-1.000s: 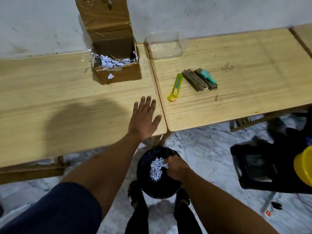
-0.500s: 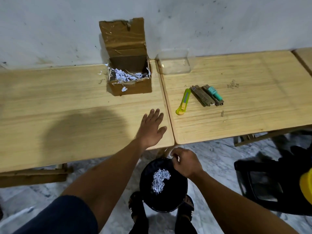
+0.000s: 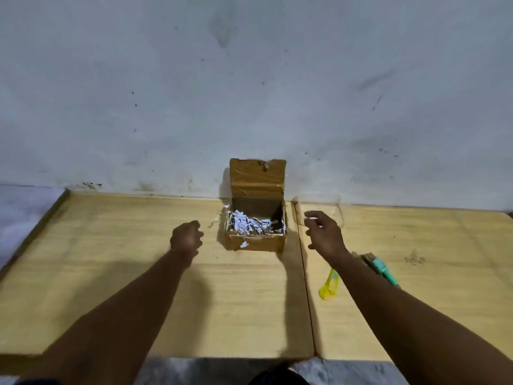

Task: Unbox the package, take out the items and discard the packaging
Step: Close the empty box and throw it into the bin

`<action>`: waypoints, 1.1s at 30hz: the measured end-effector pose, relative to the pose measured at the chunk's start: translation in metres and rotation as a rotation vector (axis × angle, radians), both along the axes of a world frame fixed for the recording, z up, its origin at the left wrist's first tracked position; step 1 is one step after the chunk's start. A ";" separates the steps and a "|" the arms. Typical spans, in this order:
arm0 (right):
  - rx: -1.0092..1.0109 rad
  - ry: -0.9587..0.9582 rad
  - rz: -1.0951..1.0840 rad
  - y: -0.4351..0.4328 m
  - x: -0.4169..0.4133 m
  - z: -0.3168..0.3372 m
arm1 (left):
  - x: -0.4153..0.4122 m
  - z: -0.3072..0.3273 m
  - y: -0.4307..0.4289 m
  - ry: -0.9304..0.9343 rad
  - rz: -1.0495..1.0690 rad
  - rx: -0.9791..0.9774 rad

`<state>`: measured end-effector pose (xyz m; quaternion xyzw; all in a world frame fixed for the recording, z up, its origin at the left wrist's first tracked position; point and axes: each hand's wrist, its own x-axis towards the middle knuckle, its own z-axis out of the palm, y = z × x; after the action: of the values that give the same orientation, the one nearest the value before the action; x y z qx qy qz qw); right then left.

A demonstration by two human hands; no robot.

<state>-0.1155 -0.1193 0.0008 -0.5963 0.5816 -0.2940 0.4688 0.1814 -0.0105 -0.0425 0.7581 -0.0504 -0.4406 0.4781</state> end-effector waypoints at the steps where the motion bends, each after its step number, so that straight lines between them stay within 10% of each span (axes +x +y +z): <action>1: 0.084 -0.054 -0.021 -0.015 0.013 0.002 | 0.004 0.013 -0.014 0.027 0.016 -0.037; 12: 0.538 -0.358 0.101 -0.103 0.080 -0.004 | -0.003 0.045 -0.118 0.133 -0.243 -0.161; 23: 0.209 -0.216 0.045 -0.074 0.067 -0.059 | -0.016 -0.011 -0.089 -0.196 -0.169 -0.320; 33: 0.270 -0.051 -0.002 -0.029 0.074 -0.068 | -0.055 -0.014 -0.074 -0.093 -0.244 -0.154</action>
<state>-0.0414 -0.1482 -0.0668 -0.5195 0.6045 -0.2286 0.5590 0.1262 -0.0843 -0.0566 0.7272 -0.1978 -0.4545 0.4748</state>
